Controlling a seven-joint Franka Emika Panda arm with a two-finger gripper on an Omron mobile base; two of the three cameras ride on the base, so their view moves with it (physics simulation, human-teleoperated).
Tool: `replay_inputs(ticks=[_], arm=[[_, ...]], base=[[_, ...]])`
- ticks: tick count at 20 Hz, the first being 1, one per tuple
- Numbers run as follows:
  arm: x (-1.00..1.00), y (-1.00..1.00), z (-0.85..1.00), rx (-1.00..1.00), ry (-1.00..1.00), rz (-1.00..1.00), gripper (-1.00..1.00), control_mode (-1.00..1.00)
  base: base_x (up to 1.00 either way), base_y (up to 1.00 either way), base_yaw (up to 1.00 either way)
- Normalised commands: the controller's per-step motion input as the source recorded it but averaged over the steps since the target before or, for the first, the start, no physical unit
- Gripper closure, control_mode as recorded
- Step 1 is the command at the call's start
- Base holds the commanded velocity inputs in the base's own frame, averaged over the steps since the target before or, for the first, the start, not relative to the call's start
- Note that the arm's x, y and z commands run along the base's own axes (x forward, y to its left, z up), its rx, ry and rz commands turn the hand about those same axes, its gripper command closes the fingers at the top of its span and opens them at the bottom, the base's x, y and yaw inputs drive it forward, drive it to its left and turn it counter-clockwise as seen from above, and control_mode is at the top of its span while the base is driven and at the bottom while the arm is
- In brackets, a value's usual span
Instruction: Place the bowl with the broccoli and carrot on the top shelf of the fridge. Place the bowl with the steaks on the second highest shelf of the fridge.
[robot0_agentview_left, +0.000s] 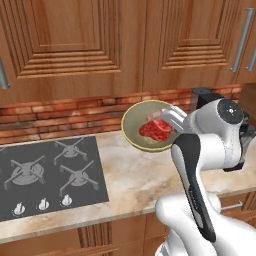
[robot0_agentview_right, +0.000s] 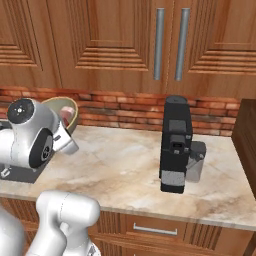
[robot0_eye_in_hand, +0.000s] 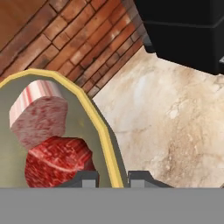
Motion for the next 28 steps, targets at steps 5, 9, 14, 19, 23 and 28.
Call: replay_inputs(ticks=[5, 9, 14, 19, 23, 28], arm=[[-0.33, -0.04, 0.27, 0.04, 0.03, 0.02, 1.0, -1.0], [0.0, 0.0, 0.0, 0.0, 0.0, 0.0, 1.0, 1.0], [0.0, 0.0, 0.0, 0.0, 0.0, 0.0, 1.0, 1.0], [0.0, 0.0, 0.0, 0.0, 0.0, 0.0, 1.0, 1.0], [0.0, 0.0, 0.0, 0.0, 0.0, 0.0, 1.0, 1.0], [0.0, 0.0, 0.0, 0.0, 0.0, 0.0, 1.0, 1.0]], base=[[0.0, 0.0, 0.0], [-0.2, 0.03, 0.03], [-1.0, 0.01, 0.09], [-0.82, 0.52, 0.43], [-0.05, 0.42, 0.88], [0.0, 0.4, 0.92]])
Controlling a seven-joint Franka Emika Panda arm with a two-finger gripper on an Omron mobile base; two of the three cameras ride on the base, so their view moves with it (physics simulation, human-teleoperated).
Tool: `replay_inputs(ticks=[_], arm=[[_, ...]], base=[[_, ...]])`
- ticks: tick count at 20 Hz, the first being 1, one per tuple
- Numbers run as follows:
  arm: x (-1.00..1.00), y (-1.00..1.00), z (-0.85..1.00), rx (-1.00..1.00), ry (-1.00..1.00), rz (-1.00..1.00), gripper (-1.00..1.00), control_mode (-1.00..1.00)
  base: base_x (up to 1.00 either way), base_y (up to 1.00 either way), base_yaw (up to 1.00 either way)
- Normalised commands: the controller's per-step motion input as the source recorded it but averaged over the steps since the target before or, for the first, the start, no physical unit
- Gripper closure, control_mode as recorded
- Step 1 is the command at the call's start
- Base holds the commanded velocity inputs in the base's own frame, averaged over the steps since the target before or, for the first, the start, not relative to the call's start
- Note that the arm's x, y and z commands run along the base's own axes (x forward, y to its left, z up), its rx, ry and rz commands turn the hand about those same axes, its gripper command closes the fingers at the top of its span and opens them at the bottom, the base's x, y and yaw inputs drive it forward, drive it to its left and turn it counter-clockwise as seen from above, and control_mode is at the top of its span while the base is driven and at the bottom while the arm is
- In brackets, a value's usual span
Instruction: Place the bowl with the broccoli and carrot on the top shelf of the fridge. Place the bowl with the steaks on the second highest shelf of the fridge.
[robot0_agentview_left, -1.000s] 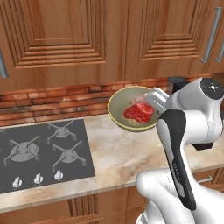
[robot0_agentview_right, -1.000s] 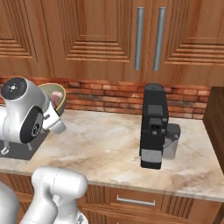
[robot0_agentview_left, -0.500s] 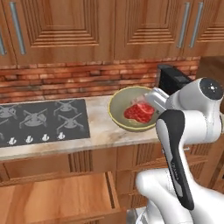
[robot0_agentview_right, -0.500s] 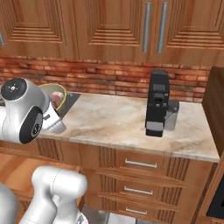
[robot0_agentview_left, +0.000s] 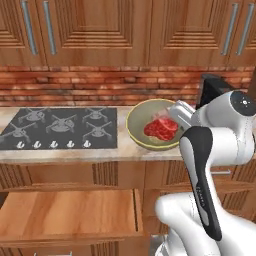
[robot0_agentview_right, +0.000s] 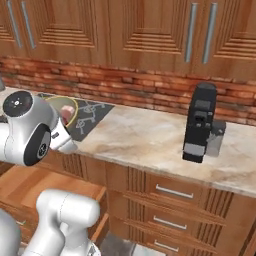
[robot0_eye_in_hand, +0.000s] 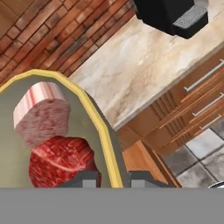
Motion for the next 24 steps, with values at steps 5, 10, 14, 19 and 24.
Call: replay_inputs(ticks=[5, 10, 14, 19, 24], arm=[[0.0, 0.0, 0.0, 0.0, 0.0, 0.0, 1.0, 1.0], [0.0, 0.0, 0.0, 0.0, 0.0, 0.0, 1.0, 1.0], [0.0, 0.0, 0.0, 0.0, 0.0, 0.0, 1.0, 1.0], [0.0, 0.0, 0.0, 0.0, 0.0, 0.0, 1.0, 1.0], [0.0, 0.0, 0.0, 0.0, 0.0, 0.0, 1.0, 1.0]], base=[[0.15, -0.07, 0.23], [1.0, -0.02, -0.29], [1.0, 0.0, -0.33], [0.38, 0.0, -0.19], [-0.79, -0.18, -0.18]])
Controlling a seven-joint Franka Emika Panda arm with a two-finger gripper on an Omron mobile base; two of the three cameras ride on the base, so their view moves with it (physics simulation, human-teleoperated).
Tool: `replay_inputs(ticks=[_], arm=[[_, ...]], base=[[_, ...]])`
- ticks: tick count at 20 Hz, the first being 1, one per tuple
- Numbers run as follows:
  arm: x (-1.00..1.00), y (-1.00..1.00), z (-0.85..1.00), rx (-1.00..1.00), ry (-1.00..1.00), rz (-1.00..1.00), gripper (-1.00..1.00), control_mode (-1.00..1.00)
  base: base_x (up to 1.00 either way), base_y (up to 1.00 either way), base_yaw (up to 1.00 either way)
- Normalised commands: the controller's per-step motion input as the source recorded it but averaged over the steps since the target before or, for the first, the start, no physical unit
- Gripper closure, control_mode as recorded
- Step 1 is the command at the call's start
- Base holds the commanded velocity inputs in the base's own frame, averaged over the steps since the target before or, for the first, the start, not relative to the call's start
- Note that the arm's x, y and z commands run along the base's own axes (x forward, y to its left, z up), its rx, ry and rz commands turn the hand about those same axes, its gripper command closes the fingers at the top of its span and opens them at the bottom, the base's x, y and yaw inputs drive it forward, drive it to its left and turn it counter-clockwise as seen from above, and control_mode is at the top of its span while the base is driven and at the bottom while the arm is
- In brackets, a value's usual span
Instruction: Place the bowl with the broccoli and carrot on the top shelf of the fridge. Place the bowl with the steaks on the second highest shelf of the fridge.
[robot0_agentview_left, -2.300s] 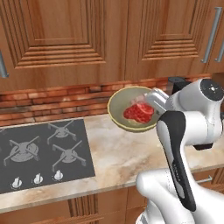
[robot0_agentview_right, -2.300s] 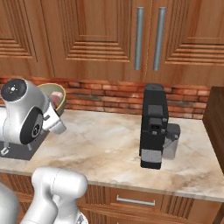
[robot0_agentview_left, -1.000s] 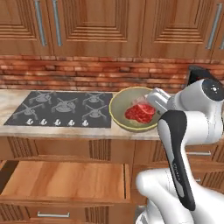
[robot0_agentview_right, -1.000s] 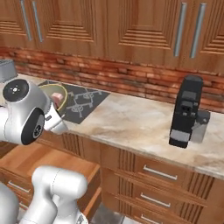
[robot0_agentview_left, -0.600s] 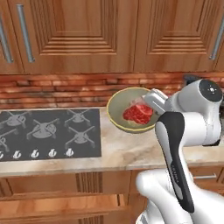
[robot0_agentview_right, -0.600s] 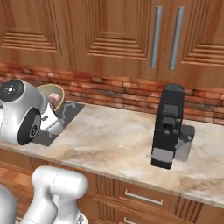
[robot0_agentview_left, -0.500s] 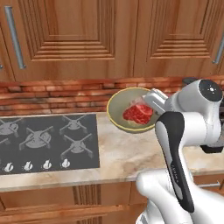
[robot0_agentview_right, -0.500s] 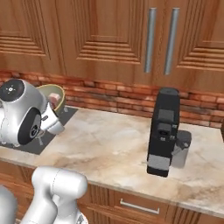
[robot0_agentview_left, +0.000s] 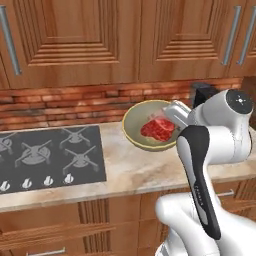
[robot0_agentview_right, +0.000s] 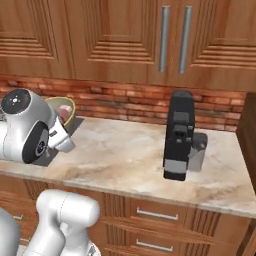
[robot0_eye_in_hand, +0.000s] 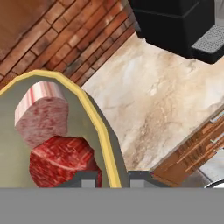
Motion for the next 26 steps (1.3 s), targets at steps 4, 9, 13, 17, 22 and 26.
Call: replay_inputs(ticks=[4, 9, 13, 17, 22, 26], arm=[[0.0, 0.0, 0.0, 0.0, 0.0, 0.0, 1.0, 1.0], [0.0, 0.0, 0.0, 0.0, 0.0, 0.0, 1.0, 1.0], [0.0, 0.0, 0.0, 0.0, 0.0, 0.0, 1.0, 1.0], [0.0, 0.0, 0.0, 0.0, 0.0, 0.0, 1.0, 1.0], [0.0, 0.0, 0.0, 0.0, 0.0, 0.0, 1.0, 1.0], [0.0, 0.0, 0.0, 0.0, 0.0, 0.0, 1.0, 1.0]], base=[[-1.0, -0.26, -0.15], [-0.95, 0.3, 0.49], [-0.11, 0.26, 0.98], [0.0, 0.21, 0.98], [0.26, 0.39, 0.8], [0.93, 0.57, 0.55]])
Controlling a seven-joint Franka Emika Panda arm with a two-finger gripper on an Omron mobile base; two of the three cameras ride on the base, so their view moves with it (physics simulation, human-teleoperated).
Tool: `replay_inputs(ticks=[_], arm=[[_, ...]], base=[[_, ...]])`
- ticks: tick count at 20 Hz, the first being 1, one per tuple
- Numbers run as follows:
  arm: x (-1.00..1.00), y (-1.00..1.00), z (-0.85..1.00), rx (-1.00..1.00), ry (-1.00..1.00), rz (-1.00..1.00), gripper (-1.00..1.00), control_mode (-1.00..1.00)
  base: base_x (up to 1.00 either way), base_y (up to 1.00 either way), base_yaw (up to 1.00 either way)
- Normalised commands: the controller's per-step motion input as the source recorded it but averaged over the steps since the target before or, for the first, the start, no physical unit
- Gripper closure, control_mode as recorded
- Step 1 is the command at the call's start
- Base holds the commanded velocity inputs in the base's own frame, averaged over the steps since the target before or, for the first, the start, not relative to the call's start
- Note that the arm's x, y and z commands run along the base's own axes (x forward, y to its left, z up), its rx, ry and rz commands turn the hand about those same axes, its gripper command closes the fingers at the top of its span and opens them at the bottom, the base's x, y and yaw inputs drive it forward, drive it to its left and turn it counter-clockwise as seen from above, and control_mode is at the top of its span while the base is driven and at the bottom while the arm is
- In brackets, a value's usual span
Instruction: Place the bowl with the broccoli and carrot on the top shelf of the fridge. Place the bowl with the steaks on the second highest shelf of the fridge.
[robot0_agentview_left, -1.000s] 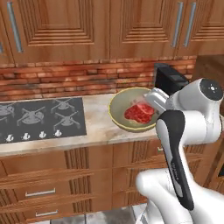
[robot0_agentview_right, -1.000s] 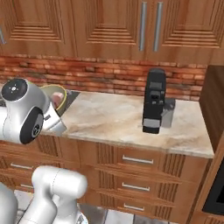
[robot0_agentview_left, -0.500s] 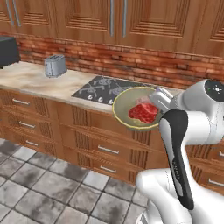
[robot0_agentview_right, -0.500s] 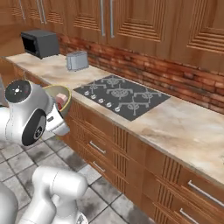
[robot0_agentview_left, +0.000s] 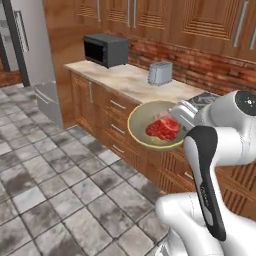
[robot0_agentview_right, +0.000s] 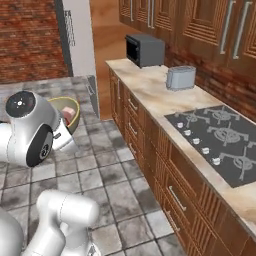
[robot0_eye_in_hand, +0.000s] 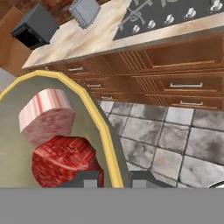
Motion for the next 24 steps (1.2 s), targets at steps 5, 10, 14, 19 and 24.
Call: replay_inputs(ticks=[5, 10, 14, 19, 24], arm=[[0.0, 0.0, 0.0, 0.0, 0.0, 0.0, 1.0, 1.0], [0.0, 0.0, 0.0, 0.0, 0.0, 0.0, 1.0, 1.0], [0.0, 0.0, 0.0, 0.0, 0.0, 0.0, 1.0, 1.0], [0.0, 0.0, 0.0, 0.0, 0.0, 0.0, 1.0, 1.0], [0.0, 0.0, 0.0, 0.0, 0.0, 0.0, 1.0, 1.0]], base=[[1.0, 0.68, 0.31], [1.0, 0.6, 0.15], [1.0, 0.59, 0.12], [1.0, 0.57, 0.13], [1.0, 0.64, 0.14]])
